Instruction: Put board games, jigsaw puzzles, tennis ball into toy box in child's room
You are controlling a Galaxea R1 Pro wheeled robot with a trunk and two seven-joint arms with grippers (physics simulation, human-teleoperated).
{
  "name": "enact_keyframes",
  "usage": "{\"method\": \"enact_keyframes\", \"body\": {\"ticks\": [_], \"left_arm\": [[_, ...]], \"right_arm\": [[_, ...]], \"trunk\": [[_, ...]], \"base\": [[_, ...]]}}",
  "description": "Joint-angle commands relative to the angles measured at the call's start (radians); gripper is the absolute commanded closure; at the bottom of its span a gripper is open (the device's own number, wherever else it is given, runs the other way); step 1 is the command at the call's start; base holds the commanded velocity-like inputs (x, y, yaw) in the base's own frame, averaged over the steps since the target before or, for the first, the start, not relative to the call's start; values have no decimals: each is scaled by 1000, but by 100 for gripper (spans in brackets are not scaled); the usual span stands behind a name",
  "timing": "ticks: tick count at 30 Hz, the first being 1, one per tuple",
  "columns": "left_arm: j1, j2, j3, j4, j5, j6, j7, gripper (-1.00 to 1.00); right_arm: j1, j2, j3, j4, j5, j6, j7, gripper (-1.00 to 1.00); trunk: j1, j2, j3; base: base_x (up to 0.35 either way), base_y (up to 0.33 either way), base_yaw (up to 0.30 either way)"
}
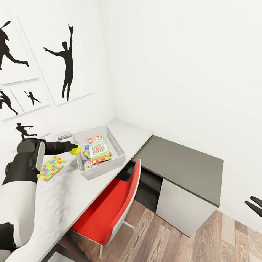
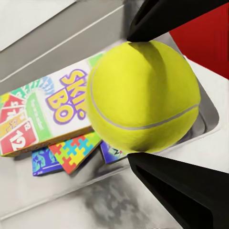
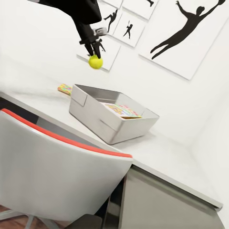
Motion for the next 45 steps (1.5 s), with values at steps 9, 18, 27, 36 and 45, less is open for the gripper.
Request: {"method": "enact_keyframes", "body": {"ticks": [9,18,27,36,45], "left_arm": [[-1,-1,-28,3,-8,0,-1,100],[-1,0,-32,5,-8,0,-1,100],[-1,0,-34,19,-8,-1,1,100],[-1,-2,-32,29,-9,-1,2,100],[-1,-2,-31,29,-7,0,1,100]], "right_arm": [[0,-1,0,0,-1,4,1,-100],[0,-2,0,0,-1,4,1,-100],[0,-4,-2,0,-1,4,1,-100],[0,-4,-5,0,-1,4,1,-100],[0,-4,-5,0,-1,4,1,-100]], "trunk": [[0,-2,-2],[0,-2,-5],[0,-2,-16],[0,-2,-29],[0,-2,-42]], "base": [[45,0,0],[4,0,0],[0,0,0],[0,0,0],[0,0,0]]}}
